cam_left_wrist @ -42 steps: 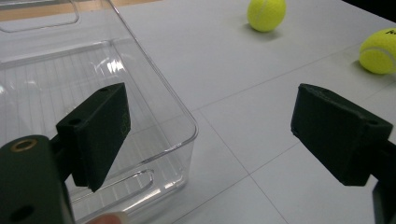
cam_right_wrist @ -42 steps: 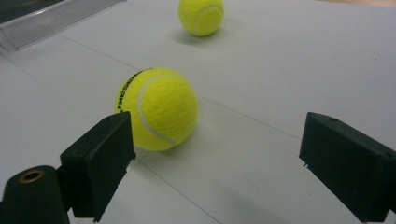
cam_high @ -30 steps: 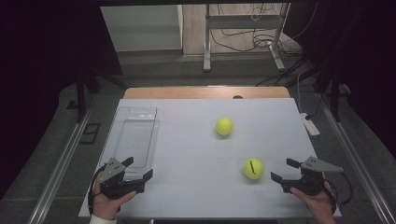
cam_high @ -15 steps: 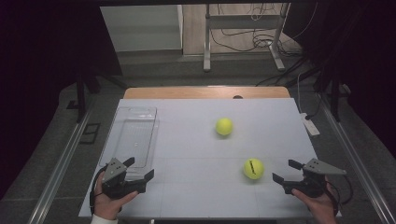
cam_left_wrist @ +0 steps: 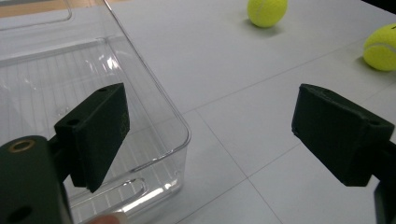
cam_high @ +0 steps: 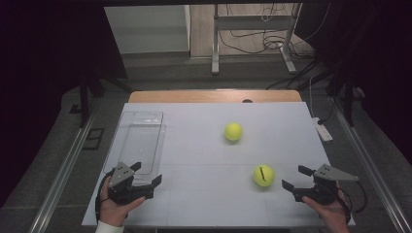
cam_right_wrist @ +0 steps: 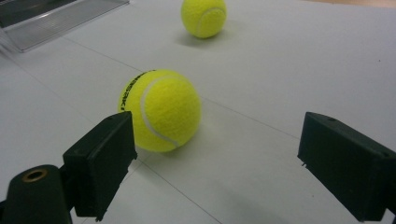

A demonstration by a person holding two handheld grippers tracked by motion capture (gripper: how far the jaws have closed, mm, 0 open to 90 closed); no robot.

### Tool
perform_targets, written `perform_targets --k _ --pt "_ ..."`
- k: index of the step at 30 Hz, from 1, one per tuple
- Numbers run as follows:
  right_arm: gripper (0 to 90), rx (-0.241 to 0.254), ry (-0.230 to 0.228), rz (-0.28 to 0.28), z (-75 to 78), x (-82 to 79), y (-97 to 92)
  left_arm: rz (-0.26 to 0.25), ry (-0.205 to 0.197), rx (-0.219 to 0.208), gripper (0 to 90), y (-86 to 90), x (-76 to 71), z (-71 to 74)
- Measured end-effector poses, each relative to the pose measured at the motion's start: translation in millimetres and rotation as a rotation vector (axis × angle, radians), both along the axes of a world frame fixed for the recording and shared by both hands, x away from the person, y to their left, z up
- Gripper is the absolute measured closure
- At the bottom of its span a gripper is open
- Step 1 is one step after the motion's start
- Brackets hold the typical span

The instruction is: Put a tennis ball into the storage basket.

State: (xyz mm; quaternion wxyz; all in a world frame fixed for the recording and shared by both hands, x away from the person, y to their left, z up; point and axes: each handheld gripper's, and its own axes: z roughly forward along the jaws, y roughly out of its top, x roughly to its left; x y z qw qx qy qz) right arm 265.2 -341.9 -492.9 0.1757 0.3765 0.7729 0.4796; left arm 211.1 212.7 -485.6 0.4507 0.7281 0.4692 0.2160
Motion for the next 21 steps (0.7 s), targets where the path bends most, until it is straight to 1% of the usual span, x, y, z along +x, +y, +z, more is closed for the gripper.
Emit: perform_targets --k 2,4,7,13,14,21 --pt "11.3 -0.004 -0.001 0.007 -0.3 1.6 0.3 0.009 -0.003 -0.010 12.3 0.8 -0.7 3.7" --pt "11.3 0.000 0.000 0.013 -0.9 3.3 0.2 0.013 0.001 -0.011 12.1 1.2 -1.1 7.6" --pt "11.4 0.003 0.000 0.012 -0.9 4.0 -0.2 0.008 0.010 -0.026 11.8 0.8 -1.2 12.7" --pt "11.4 -0.001 0.001 0.009 -1.5 5.0 0.2 -0.014 0.024 -0.012 11.6 -5.3 3.0 20.2" --pt "11.4 -0.001 0.001 0.009 -1.5 5.0 0.2 -0.014 0.024 -0.012 11.6 -5.3 3.0 20.2" --pt "11.5 -0.001 0.002 0.004 -1.7 4.4 -1.2 -0.056 0.019 -0.008 11.6 -18.0 12.0 31.1"
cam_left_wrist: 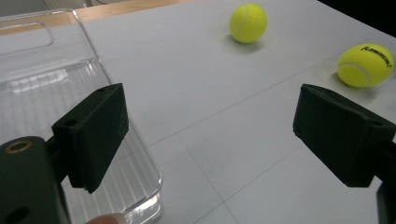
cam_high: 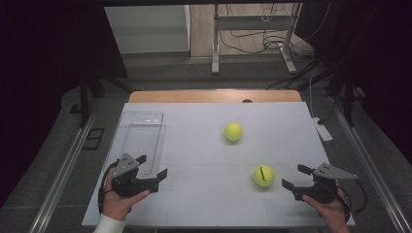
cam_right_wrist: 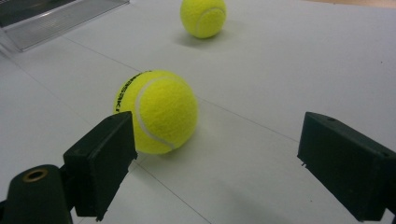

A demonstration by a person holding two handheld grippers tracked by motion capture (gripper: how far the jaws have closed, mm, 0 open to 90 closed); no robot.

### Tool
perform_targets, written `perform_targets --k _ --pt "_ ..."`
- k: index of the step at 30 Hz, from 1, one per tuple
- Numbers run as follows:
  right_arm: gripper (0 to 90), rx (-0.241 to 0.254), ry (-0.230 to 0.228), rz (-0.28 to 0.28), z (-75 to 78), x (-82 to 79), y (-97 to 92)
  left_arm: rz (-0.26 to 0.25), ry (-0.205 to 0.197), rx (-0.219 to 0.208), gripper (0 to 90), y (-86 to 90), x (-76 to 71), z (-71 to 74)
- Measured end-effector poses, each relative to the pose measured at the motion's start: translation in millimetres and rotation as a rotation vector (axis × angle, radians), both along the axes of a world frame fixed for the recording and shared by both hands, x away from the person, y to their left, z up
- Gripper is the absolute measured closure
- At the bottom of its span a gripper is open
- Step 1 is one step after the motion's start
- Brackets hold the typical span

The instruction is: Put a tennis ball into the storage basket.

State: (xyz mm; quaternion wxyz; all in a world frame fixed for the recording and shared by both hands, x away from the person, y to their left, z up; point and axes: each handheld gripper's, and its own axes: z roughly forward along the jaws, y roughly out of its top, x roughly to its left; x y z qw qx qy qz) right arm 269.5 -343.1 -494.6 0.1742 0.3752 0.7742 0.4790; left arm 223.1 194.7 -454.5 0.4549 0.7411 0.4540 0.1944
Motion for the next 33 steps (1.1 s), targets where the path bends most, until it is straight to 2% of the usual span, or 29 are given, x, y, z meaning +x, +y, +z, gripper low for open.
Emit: perform_targets --k 8,33 --pt "11.5 -0.001 0.001 0.002 -0.3 0.2 0.5 -0.039 0.011 0.006 11.5 -14.4 8.6 3.3" --pt "11.6 -0.004 0.003 0.006 -1.5 1.1 2.0 -0.102 0.047 0.013 11.6 -44.5 32.4 10.4"
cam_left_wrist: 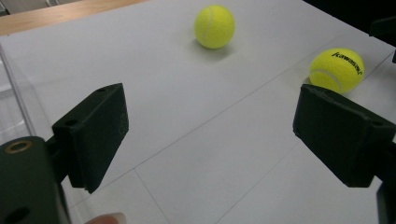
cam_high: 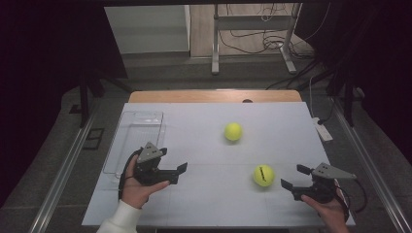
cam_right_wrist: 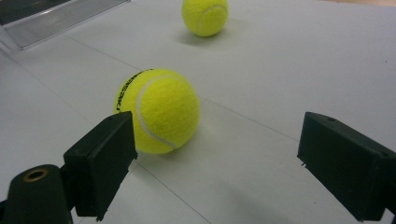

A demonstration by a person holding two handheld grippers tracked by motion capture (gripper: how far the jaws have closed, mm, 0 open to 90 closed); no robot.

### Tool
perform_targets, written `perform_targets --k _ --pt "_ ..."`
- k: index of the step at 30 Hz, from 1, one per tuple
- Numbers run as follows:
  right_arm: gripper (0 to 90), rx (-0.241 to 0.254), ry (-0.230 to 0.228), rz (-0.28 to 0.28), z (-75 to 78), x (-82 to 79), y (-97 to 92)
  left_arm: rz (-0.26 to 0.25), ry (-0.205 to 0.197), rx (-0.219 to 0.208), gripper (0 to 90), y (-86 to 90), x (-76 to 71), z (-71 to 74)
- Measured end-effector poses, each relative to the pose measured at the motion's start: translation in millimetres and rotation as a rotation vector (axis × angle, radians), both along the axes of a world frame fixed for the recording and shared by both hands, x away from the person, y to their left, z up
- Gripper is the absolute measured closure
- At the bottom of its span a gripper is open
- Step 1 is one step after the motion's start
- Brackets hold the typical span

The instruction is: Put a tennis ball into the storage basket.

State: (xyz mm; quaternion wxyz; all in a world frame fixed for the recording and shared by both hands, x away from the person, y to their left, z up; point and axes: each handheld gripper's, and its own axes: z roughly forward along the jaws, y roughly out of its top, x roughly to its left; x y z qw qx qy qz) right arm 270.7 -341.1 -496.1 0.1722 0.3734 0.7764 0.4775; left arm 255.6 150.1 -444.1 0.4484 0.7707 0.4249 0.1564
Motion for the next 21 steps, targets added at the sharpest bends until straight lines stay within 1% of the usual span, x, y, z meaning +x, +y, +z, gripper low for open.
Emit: perform_targets --k 9,15,21 --pt "11.6 0.000 0.001 -0.004 -0.3 0.1 -1.0 -0.023 0.012 0.010 11.5 -10.6 9.2 -0.3" --pt "11.7 -0.003 0.000 -0.003 -0.3 -0.1 -0.7 -0.034 0.013 0.010 11.5 -18.0 17.3 3.0" --pt "11.7 -0.003 0.002 -0.007 -0.3 -0.6 -1.7 -0.049 0.014 0.014 11.5 -25.6 22.1 5.8"
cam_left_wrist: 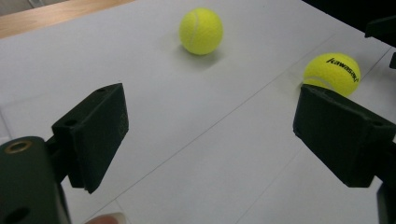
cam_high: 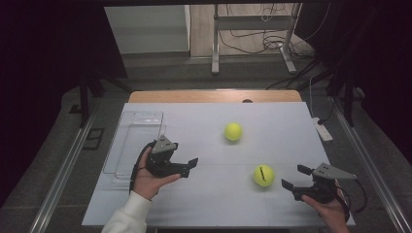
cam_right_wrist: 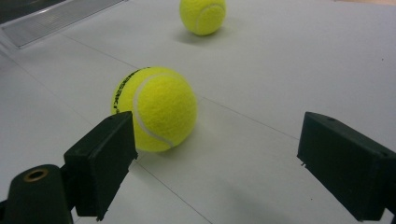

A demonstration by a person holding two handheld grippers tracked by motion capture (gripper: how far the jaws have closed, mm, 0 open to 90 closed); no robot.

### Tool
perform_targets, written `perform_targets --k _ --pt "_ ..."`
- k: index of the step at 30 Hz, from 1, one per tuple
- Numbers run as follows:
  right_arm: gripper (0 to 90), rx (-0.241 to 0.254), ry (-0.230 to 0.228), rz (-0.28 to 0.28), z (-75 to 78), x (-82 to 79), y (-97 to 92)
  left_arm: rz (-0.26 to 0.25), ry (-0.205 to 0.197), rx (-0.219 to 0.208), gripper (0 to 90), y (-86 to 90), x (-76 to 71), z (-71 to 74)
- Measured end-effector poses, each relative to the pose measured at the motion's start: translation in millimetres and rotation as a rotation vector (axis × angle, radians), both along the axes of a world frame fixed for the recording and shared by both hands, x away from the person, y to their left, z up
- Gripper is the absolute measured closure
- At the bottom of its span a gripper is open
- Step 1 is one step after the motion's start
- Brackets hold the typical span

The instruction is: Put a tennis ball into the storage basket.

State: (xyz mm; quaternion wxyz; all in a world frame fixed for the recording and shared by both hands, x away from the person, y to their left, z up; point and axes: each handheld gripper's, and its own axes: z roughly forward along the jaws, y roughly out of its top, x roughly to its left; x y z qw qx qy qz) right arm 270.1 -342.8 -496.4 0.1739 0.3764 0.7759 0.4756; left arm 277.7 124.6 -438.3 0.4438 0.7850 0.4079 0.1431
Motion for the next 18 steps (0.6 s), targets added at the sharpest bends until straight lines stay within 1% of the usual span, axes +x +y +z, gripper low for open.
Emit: perform_targets --k 5,10,14,18 --pt "11.7 -0.002 0.000 0.001 0.1 0.0 0.0 -0.005 0.000 -0.011 11.4 -6.4 5.1 1.7" --pt "11.7 -0.002 0.001 0.001 -0.2 0.3 -0.5 -0.011 0.004 -0.005 11.4 -11.3 10.4 2.3" --pt "11.7 -0.004 0.001 -0.001 -0.1 0.4 -1.0 -0.014 0.003 -0.011 11.4 -16.3 14.2 4.0" --pt "11.7 -0.004 0.001 -0.001 0.0 0.2 -0.9 -0.023 0.006 -0.004 11.3 -23.0 18.5 4.9"
